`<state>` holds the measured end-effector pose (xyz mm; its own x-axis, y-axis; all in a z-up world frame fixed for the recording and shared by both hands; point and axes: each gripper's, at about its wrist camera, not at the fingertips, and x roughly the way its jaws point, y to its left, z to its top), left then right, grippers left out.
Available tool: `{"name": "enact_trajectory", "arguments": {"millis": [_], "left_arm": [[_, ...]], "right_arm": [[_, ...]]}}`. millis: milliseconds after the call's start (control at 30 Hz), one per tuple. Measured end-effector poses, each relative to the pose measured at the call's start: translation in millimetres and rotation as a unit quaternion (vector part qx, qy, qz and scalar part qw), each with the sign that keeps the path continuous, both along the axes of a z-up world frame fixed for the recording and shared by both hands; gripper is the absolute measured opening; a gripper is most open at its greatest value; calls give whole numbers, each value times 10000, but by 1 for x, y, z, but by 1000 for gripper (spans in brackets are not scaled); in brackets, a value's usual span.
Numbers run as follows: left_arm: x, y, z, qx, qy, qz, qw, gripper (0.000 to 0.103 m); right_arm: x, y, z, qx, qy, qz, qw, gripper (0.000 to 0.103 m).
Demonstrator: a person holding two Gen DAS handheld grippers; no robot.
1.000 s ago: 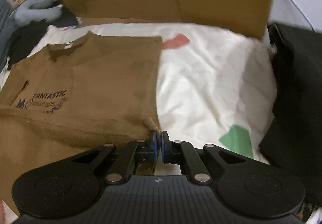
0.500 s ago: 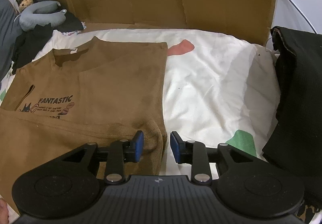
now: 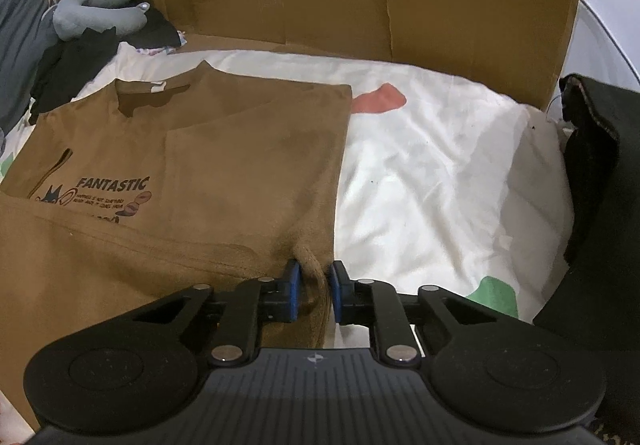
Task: Fold clothes
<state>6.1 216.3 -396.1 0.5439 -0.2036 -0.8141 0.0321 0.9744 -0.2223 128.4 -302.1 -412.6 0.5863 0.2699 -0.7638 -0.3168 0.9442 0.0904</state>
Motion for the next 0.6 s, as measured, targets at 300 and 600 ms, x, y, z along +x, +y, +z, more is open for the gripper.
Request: {"name": "enact_trajectory", "arguments": {"millis": [300, 600], "left_arm": [[0, -4, -2, 87, -26, -54, 9999, 22], [5, -1, -17, 22, 224, 28, 9997, 23]], "right_arm": [[-8, 3, 8, -36, -223, -1, 9997, 7], [-5, 7, 3, -155, -135, 14, 9998, 9]]}}
